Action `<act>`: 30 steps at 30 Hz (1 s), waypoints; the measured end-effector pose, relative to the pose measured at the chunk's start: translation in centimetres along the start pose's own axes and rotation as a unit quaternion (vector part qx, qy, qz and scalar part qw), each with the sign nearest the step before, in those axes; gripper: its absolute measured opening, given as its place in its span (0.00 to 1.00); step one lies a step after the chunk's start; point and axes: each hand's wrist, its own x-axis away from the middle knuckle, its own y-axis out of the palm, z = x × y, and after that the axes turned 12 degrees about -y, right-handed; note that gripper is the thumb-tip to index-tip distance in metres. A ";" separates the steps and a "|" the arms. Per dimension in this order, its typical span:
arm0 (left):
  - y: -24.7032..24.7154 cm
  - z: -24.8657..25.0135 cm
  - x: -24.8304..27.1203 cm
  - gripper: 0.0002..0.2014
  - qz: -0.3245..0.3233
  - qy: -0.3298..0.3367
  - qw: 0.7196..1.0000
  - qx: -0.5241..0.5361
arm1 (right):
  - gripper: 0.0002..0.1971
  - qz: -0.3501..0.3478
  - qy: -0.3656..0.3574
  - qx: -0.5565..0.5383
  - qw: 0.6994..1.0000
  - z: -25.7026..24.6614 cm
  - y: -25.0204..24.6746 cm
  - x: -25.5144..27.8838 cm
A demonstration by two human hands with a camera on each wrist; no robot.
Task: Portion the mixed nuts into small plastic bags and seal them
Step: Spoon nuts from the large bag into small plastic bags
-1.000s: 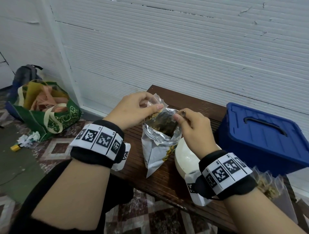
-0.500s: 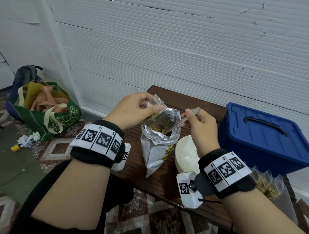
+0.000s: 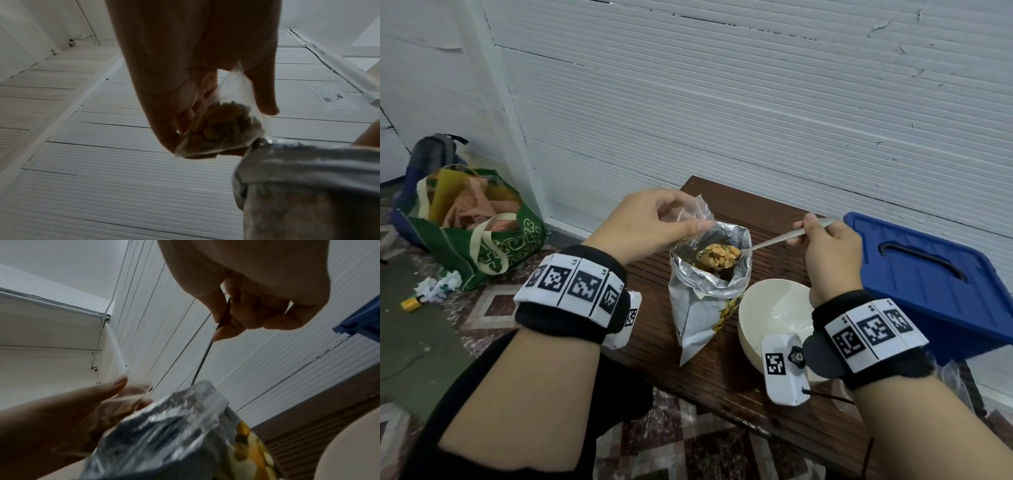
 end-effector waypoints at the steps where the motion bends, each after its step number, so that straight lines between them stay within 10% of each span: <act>1: -0.1 0.0 0.1 0.12 -0.001 0.000 1.000 -0.007 | 0.13 0.006 -0.001 -0.001 1.000 -0.3 -0.2 -0.3; 30: 2.3 -0.1 -0.6 0.21 0.023 0.019 0.999 -0.030 | 0.12 -0.097 -0.146 -0.059 0.983 -4.2 1.4 -0.9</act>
